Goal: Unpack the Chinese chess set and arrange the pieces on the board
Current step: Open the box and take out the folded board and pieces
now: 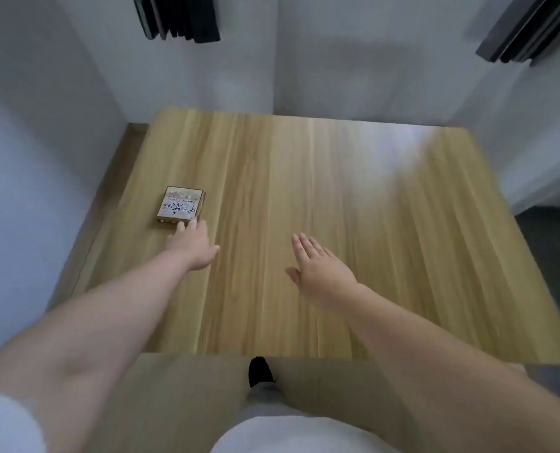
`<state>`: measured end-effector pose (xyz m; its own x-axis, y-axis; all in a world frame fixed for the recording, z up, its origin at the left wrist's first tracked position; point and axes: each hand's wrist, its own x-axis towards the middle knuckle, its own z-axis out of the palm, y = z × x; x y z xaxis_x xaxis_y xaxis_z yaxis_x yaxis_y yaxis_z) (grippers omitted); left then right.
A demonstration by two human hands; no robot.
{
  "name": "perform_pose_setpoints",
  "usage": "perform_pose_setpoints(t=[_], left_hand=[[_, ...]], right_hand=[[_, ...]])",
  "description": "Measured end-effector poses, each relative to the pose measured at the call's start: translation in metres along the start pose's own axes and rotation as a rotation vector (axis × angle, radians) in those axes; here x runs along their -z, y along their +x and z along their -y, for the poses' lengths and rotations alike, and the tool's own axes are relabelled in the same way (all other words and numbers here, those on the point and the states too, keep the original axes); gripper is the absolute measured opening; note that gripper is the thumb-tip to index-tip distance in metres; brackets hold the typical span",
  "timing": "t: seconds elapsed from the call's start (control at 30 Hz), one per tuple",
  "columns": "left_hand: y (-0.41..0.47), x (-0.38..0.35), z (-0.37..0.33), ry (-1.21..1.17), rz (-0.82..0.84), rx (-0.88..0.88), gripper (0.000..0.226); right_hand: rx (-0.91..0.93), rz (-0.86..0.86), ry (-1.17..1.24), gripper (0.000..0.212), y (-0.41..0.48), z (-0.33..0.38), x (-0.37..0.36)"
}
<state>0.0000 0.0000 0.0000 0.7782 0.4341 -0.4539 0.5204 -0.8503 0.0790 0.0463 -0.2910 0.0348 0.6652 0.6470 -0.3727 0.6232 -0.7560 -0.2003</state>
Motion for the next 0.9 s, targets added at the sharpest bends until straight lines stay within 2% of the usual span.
perform_pose_setpoints(t=[0.1, 0.17, 0.37, 0.47, 0.67, 0.8, 0.9], left_hand=[[0.034, 0.003, 0.027, 0.012, 0.007, 0.152, 0.085], [0.056, 0.003, 0.042, 0.018, 0.040, 0.181, 0.087], [0.085, -0.022, 0.039, 0.023, 0.112, 0.093, 0.088], [0.075, -0.041, 0.024, 0.022, 0.055, 0.048, 0.087], [0.011, -0.079, -0.054, 0.091, 0.062, -0.182, 0.084], [-0.027, -0.107, -0.111, 0.184, 0.070, -0.459, 0.083], [-0.033, -0.112, -0.129, 0.253, 0.102, -0.665, 0.076]], right_hand=[[-0.014, 0.056, 0.009, 0.066, 0.019, 0.002, -0.008], [-0.023, 0.089, -0.001, 0.065, 0.031, 0.000, -0.014], [-0.037, 0.130, -0.013, 0.065, 0.052, -0.021, -0.027], [-0.050, 0.167, -0.021, 0.065, 0.053, -0.033, -0.031], [-0.148, 0.247, 0.077, 0.065, 0.045, -0.065, -0.037], [-0.410, 0.201, 0.385, 0.058, 0.040, -0.085, -0.039], [-0.599, 0.102, 0.480, 0.049, 0.038, -0.099, -0.049]])
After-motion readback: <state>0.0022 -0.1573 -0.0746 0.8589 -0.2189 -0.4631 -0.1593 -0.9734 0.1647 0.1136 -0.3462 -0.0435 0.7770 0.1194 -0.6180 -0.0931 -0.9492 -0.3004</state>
